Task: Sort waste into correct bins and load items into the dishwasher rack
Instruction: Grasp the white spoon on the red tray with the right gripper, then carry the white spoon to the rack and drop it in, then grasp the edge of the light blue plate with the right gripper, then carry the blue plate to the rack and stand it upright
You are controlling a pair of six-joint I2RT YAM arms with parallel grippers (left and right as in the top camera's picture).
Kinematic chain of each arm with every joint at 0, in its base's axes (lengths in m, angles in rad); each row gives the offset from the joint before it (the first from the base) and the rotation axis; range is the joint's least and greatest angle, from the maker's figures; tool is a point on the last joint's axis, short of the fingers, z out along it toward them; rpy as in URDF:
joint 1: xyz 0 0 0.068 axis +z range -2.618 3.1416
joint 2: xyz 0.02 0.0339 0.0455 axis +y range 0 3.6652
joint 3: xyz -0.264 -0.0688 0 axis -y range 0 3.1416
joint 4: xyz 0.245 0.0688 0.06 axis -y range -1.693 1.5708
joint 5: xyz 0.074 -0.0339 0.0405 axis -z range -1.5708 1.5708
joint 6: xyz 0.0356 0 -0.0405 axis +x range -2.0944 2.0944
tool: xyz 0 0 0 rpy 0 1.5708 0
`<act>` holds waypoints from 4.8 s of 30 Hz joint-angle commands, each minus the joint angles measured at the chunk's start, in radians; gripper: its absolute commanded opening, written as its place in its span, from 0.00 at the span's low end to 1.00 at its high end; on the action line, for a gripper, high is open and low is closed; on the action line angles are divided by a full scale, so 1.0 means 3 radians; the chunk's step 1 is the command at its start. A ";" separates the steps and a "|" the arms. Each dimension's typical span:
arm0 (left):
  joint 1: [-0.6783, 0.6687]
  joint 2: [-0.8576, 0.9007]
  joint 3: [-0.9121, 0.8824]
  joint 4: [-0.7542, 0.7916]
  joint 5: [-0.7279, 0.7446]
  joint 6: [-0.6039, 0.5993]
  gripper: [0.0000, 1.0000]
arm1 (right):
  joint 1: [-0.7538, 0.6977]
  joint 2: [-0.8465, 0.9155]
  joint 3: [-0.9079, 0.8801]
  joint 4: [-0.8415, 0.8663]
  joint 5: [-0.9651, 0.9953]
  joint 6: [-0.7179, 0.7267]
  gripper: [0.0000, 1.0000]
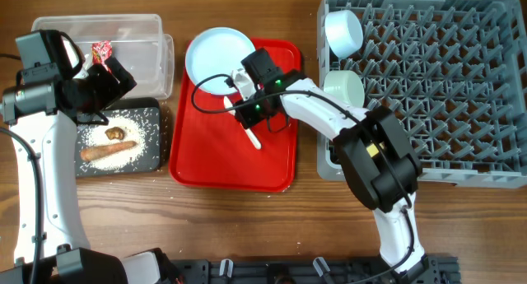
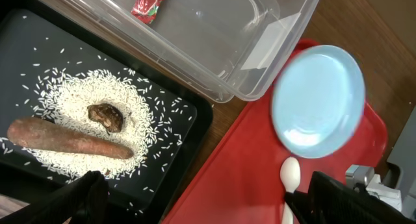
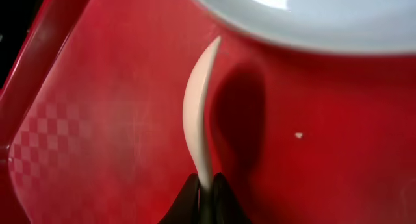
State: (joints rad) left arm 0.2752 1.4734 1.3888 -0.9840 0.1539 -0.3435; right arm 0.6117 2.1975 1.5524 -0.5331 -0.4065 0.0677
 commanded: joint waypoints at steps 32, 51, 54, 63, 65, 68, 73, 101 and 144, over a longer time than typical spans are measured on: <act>0.0006 -0.0031 0.0019 0.0010 0.0018 -0.0031 1.00 | -0.1914 -0.1881 -0.0401 -0.2232 0.3190 0.4081 0.04; 0.0006 -0.0031 0.0019 0.0010 0.0017 -0.0031 1.00 | -0.2005 -0.1938 -0.0973 -0.1818 0.3048 0.3843 1.00; 0.0006 -0.0031 0.0019 0.0010 0.0018 -0.0031 1.00 | -0.1933 -0.2075 -0.0661 -0.1700 0.2940 0.2923 1.00; 0.0006 -0.0031 0.0019 0.0010 0.0018 -0.0031 1.00 | -0.1095 -0.2190 -0.0139 -0.0189 0.1284 0.1259 1.00; 0.0006 -0.0031 0.0019 0.0010 0.0018 -0.0031 1.00 | -0.0844 -0.1948 -0.0139 0.0071 0.1310 0.1268 0.99; 0.0006 -0.0031 0.0019 0.0010 0.0018 -0.0031 1.00 | -0.0526 -0.1385 -0.0139 0.0432 0.1483 0.1489 0.93; 0.0006 -0.0031 0.0019 0.0010 0.0018 -0.0031 1.00 | -0.0306 -0.0526 -0.0139 0.0944 0.1479 0.1900 0.78; 0.0006 -0.0031 0.0019 0.0010 0.0018 -0.0031 1.00 | -0.0202 0.0361 -0.0137 0.1727 0.0773 0.1778 0.04; 0.0006 -0.0031 0.0019 0.0010 0.0018 -0.0029 1.00 | -0.1329 -0.0971 -0.0145 0.0696 0.4964 -0.1820 0.05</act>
State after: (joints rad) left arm 0.2752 1.4734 1.3888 -0.9836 0.1539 -0.3435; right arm 0.2108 1.8782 1.5093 -0.3317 1.0744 -0.4454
